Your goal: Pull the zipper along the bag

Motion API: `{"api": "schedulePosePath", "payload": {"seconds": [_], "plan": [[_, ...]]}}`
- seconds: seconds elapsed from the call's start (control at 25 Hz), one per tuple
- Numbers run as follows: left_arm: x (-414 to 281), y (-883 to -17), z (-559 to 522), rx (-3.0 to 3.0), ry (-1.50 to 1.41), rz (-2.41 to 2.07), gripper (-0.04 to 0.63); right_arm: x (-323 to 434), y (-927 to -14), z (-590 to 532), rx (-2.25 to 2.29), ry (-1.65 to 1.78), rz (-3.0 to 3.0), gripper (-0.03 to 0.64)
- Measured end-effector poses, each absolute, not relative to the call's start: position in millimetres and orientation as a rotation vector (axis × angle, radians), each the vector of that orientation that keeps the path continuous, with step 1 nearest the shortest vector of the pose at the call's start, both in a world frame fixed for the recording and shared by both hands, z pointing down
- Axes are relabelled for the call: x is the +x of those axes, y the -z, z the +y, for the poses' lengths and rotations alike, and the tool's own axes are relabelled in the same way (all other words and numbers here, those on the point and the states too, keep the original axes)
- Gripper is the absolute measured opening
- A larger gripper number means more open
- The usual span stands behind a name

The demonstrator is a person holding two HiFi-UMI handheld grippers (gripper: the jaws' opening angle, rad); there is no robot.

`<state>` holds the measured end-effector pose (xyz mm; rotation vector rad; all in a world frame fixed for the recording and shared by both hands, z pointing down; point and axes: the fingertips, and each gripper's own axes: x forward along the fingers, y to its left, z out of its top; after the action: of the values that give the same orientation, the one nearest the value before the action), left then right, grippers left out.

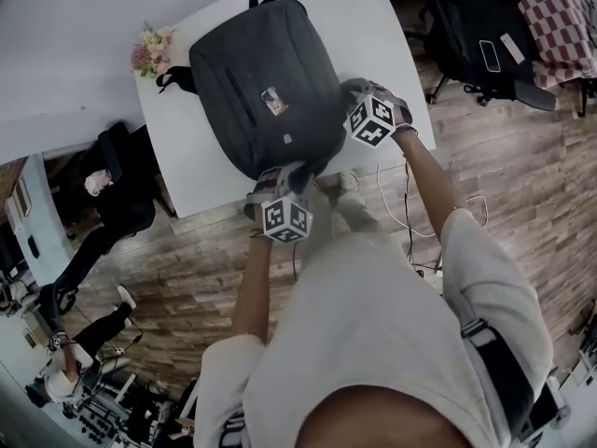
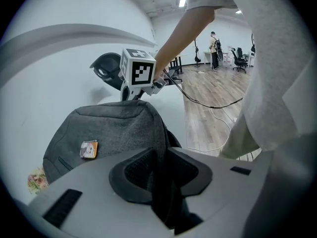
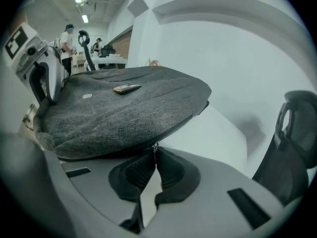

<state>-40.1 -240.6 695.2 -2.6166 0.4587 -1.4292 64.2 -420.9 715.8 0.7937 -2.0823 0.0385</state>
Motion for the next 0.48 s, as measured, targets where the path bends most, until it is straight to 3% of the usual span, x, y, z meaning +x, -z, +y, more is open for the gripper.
{"api": "schedulePosePath", "payload": {"seconds": [0.48], "plan": [[-41,-695,-244,-2.663,1.434,0.521,0.104,75,-716,-415,0.581,0.357,-1.716,0.018]]}}
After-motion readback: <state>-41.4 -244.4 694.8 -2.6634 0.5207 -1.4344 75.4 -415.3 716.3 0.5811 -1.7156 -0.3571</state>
